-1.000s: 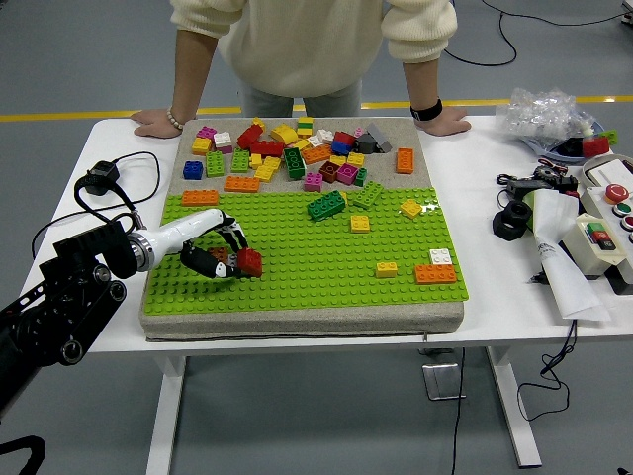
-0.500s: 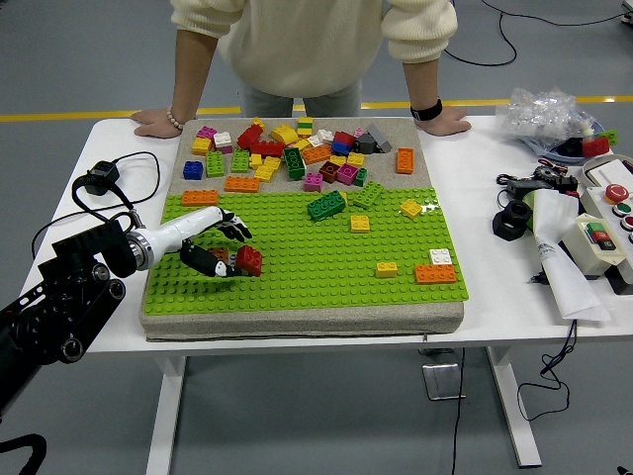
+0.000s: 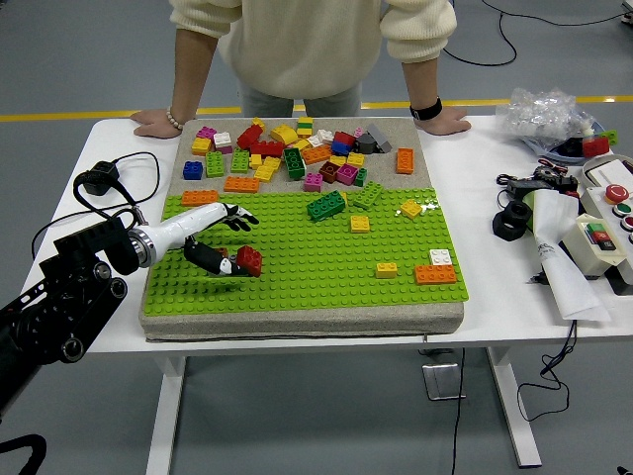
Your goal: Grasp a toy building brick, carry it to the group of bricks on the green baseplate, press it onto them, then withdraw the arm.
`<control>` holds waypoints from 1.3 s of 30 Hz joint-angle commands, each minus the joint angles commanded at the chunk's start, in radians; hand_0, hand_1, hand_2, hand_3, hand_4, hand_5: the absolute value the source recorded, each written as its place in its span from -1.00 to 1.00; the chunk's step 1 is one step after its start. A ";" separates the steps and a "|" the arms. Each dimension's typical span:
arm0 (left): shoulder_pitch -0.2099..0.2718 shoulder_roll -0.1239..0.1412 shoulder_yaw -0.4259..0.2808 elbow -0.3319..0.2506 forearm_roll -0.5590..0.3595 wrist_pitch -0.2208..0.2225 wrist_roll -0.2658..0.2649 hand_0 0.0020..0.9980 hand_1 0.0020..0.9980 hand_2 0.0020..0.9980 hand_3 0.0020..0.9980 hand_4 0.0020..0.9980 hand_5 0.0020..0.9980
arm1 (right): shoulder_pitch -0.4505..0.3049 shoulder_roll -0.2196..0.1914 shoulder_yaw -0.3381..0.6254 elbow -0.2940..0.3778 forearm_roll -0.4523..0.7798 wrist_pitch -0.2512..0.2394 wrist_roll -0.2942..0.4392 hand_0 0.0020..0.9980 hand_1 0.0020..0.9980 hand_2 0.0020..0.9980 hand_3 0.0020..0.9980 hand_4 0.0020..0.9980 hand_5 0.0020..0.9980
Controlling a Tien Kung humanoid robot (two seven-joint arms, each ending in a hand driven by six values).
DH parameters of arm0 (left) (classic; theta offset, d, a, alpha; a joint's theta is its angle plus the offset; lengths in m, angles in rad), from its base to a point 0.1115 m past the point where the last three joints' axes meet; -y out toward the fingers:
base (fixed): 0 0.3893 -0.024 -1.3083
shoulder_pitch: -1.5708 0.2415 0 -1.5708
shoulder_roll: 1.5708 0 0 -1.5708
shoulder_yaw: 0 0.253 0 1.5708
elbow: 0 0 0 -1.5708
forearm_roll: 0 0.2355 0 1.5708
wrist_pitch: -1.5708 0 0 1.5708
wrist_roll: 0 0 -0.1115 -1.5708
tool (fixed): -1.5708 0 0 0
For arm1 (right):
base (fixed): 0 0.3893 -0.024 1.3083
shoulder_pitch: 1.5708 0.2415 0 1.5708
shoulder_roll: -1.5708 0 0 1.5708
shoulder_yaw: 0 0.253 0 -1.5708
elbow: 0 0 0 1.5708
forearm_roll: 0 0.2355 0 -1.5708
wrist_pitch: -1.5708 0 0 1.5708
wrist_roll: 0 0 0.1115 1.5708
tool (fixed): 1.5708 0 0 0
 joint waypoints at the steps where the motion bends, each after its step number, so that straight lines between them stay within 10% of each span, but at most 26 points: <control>1: 0.002 0.000 0.000 -0.003 0.005 0.003 0.000 0.87 0.59 0.59 0.65 0.95 -0.62 | 0.000 0.000 0.000 0.000 0.000 0.000 0.000 0.56 0.40 0.47 0.36 0.89 0.37; 39: 0.012 -0.016 0.059 0.006 0.048 0.142 -0.049 0.85 0.50 0.22 0.27 0.73 -0.78 | -0.001 0.001 -0.005 0.000 -0.006 0.003 -0.004 0.56 0.40 0.47 0.36 0.89 0.37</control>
